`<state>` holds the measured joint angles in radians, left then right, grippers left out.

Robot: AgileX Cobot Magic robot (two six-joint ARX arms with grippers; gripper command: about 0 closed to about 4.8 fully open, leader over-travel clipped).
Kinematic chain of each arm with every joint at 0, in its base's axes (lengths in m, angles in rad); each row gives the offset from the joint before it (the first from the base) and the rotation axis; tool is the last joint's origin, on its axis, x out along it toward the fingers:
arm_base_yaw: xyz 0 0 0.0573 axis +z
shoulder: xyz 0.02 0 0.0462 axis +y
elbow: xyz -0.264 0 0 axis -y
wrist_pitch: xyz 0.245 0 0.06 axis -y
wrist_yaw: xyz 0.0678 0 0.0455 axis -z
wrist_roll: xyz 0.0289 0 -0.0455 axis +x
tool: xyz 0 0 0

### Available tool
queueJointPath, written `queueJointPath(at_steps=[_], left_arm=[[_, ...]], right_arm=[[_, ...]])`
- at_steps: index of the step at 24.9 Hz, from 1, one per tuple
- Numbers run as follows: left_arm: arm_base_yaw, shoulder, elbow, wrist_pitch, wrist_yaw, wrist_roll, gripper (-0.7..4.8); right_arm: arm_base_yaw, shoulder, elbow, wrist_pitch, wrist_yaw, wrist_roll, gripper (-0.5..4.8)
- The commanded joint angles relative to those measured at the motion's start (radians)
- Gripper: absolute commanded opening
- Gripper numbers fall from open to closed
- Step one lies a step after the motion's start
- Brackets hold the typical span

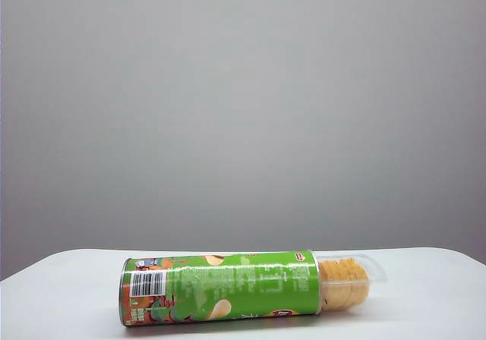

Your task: Pick up the green tub of chips from the desk, pull out the transparent container with the chips inside partially, and then place the chips back on the desk.

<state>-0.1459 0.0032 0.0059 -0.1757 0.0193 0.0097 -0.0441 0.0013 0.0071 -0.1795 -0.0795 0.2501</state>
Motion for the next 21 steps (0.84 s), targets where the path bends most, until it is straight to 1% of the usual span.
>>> queueJointPath(at_steps=[1,4,6,21], left_arm=[[-0.002,0.001,0.0,-0.01,0.002,-0.022,-0.02],[-0.002,0.001,0.0,-0.01,-0.019,-0.003,-0.01],[-0.002,0.001,0.0,-0.01,-0.019,-0.025,-0.02],[-0.002,0.001,0.0,-0.01,-0.019,-0.025,-0.02]], right_arm=[[0.0,0.0,-0.006,0.005,0.011,0.003,0.0],[0.0,0.0,-0.006,0.006,0.011,0.004,0.0],[0.0,0.0,-0.006,0.007,0.01,0.004,0.0],[0.0,0.0,-0.006,0.007,0.011,0.004,0.0]])
